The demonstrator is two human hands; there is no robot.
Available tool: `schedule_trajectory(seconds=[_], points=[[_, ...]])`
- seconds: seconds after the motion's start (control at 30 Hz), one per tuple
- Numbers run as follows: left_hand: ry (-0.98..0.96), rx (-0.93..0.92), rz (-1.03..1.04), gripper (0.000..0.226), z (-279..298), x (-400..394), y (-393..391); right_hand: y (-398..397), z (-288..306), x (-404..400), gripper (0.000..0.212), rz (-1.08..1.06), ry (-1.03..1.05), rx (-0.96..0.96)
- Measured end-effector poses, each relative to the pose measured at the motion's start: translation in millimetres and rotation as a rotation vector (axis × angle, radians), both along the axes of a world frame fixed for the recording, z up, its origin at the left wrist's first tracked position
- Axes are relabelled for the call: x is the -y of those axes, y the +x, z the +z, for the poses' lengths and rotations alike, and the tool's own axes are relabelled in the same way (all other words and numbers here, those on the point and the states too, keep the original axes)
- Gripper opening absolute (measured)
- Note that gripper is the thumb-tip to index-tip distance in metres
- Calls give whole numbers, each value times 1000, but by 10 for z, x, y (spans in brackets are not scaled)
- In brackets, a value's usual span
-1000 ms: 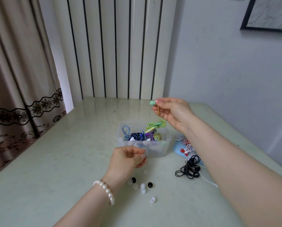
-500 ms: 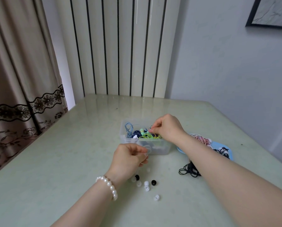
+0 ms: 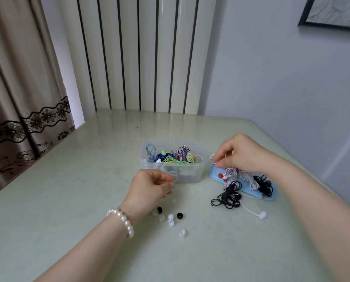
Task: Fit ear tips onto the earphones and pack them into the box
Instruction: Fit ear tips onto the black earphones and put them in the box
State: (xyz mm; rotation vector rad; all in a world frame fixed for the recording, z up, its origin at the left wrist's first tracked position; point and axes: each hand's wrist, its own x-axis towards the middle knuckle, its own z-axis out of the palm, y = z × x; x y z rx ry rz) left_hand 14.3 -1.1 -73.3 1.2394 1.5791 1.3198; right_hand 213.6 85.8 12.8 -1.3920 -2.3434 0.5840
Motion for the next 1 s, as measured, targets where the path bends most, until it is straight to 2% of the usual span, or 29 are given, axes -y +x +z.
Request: schedule_trajectory(seconds=[0.1,0.23,0.3,0.43,0.53,0.6,0.73,0.9,1.0], points=[[16,-35,9,21,0,9,20,205,-68,85,21,61,-61,197],[14,-67,8,22,-23,11,42,280,-306,113,49,85,57,541],[15,-72,6,21,-26,17,48,264,-390,146,47,98,94,560],[33,-65,-4,21,0,23,41,285,-399,126,29,96,108,442],[44,-21,-7,18,29,35,36,329,-286,117,21,88,10,276],[51,39,-12,10,61,53,52,325,-172,168,19,94,-109,92],[20,262,-77,11,123,102,119,205,-44,315,10,198,-348,-308],[-44,501,-229,20,204,201,265,-49,-142,445,7,228,-522,-572],[-113,643,-371,41,224,227,284,-147,-215,481,17,208,-623,-708]])
